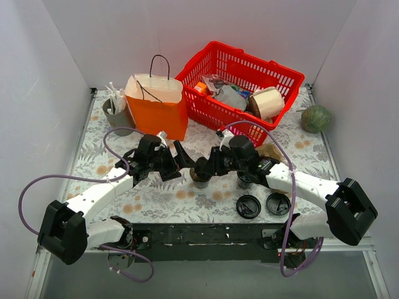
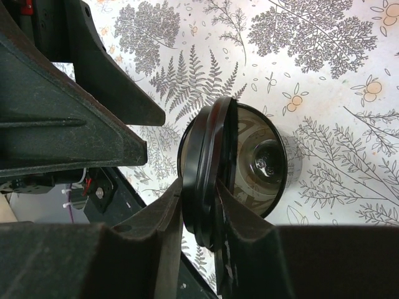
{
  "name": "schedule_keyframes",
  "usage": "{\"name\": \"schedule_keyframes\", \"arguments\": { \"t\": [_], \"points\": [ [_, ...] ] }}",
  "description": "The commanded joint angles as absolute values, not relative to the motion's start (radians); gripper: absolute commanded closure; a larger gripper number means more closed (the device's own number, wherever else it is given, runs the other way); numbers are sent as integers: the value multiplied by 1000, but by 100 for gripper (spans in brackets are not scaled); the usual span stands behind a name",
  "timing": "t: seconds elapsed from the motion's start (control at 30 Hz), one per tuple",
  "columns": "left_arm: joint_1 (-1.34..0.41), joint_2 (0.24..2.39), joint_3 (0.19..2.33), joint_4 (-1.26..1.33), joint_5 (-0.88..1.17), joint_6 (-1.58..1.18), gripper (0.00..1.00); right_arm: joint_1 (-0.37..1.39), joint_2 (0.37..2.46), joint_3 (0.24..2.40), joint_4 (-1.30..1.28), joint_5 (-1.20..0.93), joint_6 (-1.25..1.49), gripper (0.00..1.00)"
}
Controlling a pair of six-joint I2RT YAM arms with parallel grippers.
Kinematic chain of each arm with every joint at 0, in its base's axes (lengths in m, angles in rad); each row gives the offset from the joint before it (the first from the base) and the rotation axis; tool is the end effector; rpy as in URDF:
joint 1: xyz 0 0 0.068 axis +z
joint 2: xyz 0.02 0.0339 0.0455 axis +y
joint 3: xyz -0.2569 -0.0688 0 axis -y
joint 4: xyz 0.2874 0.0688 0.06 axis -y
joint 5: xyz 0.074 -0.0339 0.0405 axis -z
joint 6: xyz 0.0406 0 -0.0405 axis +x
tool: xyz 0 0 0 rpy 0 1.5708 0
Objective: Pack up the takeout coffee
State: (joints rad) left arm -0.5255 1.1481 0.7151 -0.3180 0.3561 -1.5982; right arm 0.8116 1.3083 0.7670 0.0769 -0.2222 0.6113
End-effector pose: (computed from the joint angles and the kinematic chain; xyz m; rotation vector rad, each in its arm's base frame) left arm 0.2373 -0.1540 0.2052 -1.2205 2.4739 -1.2847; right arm 0.2221 0.2471 0.2141 -0.3720 2.1812 1.0766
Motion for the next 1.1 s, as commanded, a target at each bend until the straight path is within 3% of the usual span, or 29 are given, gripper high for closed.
{"name": "schedule_keyframes", "arguments": {
  "t": [0.0,0.43,1.07],
  "points": [
    [-523,1172,723,-285,376,-1603,2,805,1309,758,100,-209,614,68],
    [-522,1241,735,-276,396,-1600,2,804,1299,802,9,-118,555,51],
    [-522,1287,747,-242,413,-1638,2,805,1292,808,2,-61,525,47]
  ]
}}
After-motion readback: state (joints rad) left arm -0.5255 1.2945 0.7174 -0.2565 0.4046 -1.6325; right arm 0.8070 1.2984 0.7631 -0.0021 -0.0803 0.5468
